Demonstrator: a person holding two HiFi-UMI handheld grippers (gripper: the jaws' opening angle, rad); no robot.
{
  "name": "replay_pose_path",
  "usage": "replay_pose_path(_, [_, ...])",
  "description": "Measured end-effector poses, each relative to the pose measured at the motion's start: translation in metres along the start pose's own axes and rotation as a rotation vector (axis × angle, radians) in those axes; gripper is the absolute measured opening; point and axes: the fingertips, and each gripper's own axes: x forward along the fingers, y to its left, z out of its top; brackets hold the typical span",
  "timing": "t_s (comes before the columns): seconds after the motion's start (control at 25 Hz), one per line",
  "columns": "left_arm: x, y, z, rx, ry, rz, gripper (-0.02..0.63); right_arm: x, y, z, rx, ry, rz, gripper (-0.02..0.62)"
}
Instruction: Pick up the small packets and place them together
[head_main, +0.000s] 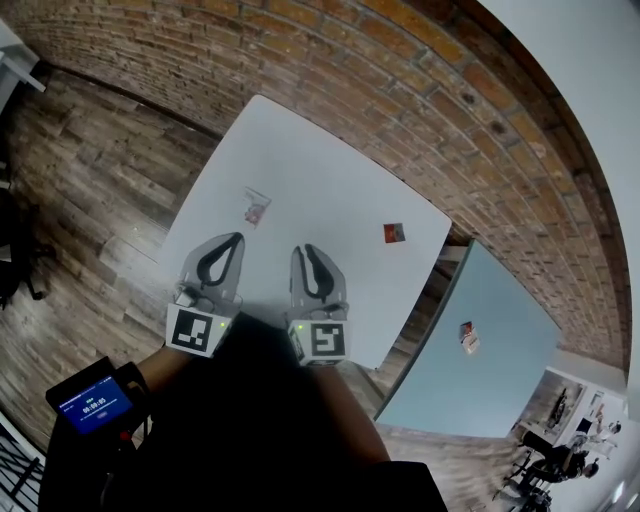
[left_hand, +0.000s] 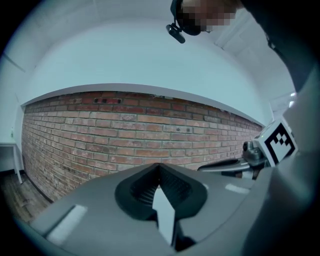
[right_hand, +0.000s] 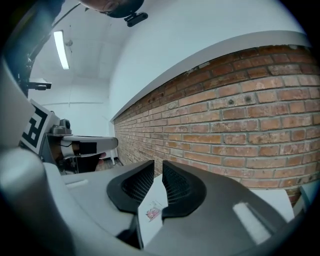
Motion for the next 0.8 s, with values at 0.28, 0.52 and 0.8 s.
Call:
replay_pose_path(0.28, [0.010, 0.033, -0.003, -0.015, 0.009, -0.041, 0.000, 0.044, 0.016, -0.019, -0.036, 0.106, 0.018, 0.058])
replay_pose_path(0.52, [0.015, 0.047, -0.004, -0.034, 0.021, -0.078, 0.000, 0.066, 0.026, -0.041, -0.085, 0.179, 0.011, 0.060])
replay_pose_path(0.8, [0.020, 0.077, -0.009, -0.014, 0.048, -0.081, 0.000, 0.091, 0.028, -0.051, -0.047, 0.226, -0.015, 0.070])
